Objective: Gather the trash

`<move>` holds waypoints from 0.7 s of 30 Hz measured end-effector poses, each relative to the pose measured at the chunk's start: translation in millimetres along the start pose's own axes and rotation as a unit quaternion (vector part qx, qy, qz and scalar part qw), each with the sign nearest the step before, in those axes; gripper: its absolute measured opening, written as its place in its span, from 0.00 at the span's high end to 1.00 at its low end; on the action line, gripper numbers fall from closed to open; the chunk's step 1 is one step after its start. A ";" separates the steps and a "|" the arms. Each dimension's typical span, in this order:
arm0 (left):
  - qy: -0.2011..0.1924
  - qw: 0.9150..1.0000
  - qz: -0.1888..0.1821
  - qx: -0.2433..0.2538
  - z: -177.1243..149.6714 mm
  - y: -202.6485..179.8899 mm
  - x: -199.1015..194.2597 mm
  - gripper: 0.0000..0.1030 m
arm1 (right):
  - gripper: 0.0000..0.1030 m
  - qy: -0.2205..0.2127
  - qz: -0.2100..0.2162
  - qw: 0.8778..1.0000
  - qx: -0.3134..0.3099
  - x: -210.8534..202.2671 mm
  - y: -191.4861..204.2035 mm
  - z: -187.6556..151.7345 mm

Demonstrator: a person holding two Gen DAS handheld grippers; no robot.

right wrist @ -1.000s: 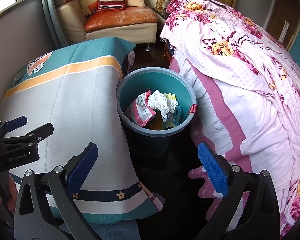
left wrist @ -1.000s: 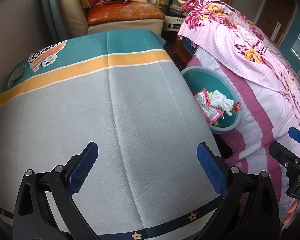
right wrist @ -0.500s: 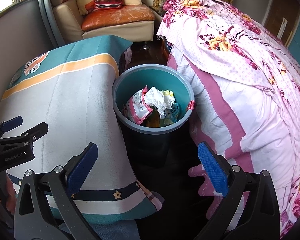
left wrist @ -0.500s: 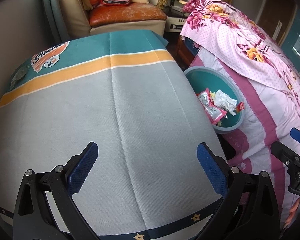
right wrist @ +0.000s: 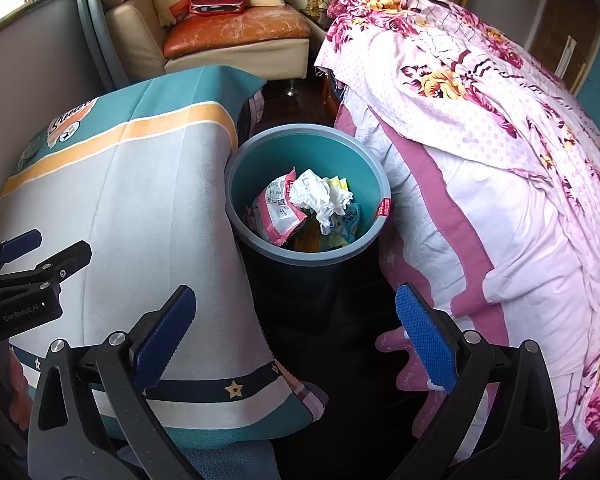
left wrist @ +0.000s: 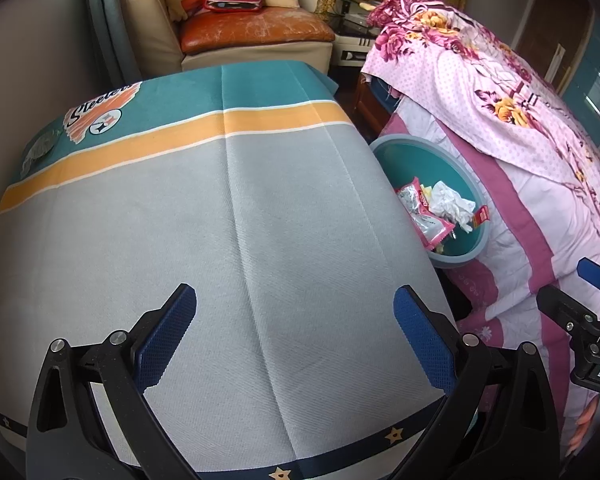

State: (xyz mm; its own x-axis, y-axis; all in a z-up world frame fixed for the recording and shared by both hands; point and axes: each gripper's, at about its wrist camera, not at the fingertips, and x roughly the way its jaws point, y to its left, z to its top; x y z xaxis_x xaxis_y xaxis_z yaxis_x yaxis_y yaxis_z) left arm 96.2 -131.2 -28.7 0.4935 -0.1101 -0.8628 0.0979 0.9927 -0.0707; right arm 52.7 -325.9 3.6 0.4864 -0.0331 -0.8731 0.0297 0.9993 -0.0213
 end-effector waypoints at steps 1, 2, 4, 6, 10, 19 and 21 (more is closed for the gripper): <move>0.000 1.000 0.001 0.000 0.0 0.0 -0.4 0.04 | 0.07 0.001 0.000 1.000 0.000 0.3 0.3 -0.2; 0.000 1.000 0.000 0.000 0.0 0.1 -0.3 0.04 | 0.07 0.001 0.000 1.000 0.000 0.7 0.2 -0.3; 0.000 1.000 0.000 0.000 0.0 0.1 -0.3 0.04 | 0.07 0.001 -0.001 1.000 0.000 1.0 -0.1 -0.2; -0.001 1.000 0.000 0.001 0.2 0.1 -0.3 0.04 | 0.07 0.001 -0.001 1.000 0.000 1.2 0.0 -0.2; -0.001 1.000 0.000 0.001 -0.1 -0.2 -0.3 0.04 | 0.07 0.001 -0.002 1.000 -0.001 2.0 -0.1 -0.3; -0.005 1.000 0.002 0.001 1.5 1.1 -2.9 0.04 | 0.07 0.002 -0.003 1.000 -0.001 2.5 -0.2 0.1; -0.004 1.000 0.002 0.001 1.1 1.1 -2.8 0.04 | 0.07 0.003 -0.003 1.000 -0.002 3.4 -0.5 -0.2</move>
State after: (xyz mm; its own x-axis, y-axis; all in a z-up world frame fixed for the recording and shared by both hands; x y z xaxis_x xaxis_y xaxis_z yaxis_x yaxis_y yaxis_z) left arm 95.8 -129.9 -25.8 0.5015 -0.1071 -0.8585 0.0978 0.9930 -0.0667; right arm 54.1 -326.5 0.5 0.4814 -0.0395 -0.8756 0.0299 0.9991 -0.0286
